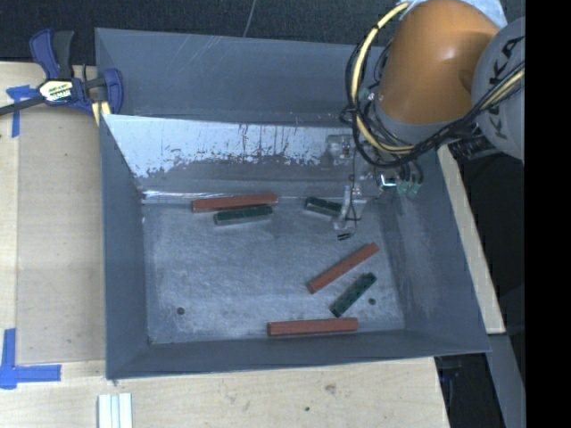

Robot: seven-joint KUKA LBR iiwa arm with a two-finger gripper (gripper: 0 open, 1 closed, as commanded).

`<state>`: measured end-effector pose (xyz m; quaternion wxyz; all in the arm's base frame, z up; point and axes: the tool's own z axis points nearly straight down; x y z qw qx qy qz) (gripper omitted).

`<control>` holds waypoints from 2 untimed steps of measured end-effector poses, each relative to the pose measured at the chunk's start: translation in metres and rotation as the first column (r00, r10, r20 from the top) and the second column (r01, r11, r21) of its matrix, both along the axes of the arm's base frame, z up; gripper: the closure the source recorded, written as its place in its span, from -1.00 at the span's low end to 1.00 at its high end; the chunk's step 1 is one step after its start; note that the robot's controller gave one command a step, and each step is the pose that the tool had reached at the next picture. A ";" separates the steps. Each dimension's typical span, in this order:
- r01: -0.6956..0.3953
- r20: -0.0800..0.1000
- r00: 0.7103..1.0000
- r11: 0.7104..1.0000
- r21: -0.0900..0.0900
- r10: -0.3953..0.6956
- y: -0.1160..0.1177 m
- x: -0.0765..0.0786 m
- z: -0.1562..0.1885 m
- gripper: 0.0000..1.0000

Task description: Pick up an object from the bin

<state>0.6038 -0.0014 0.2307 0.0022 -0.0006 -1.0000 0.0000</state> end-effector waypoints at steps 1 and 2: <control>-0.022 0.019 1.000 1.000 0.002 0.022 -0.006 0.002 -0.004 -1.00; -0.073 0.012 0.997 0.997 -0.001 0.073 -0.051 -0.004 -0.068 -1.00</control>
Offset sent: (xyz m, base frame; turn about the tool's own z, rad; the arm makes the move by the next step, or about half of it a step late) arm -0.0125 -0.0996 -0.1418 -0.1369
